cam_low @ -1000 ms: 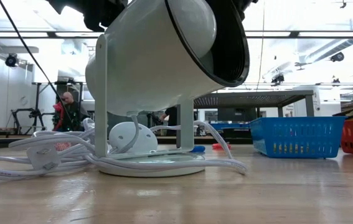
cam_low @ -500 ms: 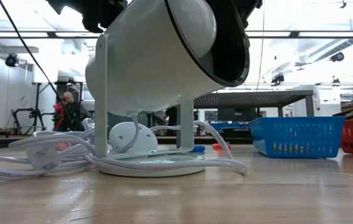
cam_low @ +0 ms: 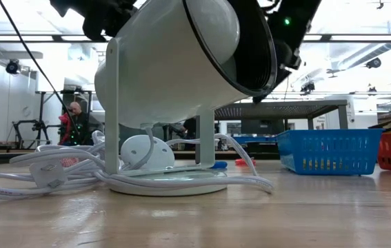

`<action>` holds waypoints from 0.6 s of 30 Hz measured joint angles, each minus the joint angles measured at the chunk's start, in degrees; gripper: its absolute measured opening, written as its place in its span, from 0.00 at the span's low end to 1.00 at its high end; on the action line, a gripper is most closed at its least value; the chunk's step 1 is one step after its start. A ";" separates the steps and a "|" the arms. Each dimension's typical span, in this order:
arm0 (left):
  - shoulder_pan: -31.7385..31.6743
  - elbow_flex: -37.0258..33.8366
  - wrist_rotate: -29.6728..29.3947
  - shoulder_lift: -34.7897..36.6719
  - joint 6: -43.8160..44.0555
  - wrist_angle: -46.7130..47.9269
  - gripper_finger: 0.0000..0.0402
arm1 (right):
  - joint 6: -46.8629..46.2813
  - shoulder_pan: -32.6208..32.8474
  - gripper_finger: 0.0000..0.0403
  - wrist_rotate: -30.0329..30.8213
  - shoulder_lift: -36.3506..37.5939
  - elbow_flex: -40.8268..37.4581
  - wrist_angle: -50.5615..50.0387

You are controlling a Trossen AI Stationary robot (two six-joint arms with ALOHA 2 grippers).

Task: Pick & Place Office Desk Supplies
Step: Put the orange spring keychain into the green bin

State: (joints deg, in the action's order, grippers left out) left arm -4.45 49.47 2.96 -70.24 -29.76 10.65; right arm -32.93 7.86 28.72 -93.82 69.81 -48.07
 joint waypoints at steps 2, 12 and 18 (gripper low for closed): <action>0.00 0.00 0.00 0.00 -0.02 0.62 0.46 | 0.14 0.00 0.20 0.75 0.00 -1.62 0.81; -0.01 0.00 0.00 0.00 -0.28 0.55 0.46 | 4.49 -0.74 0.20 7.47 0.00 -10.27 8.71; 0.00 0.02 0.00 0.00 -0.45 -0.16 0.46 | 4.47 -3.67 0.20 -0.26 0.00 -11.16 16.74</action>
State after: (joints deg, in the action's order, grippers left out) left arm -4.45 49.50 2.96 -70.24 -30.21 10.49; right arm -28.46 4.19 28.46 -93.82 58.65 -31.33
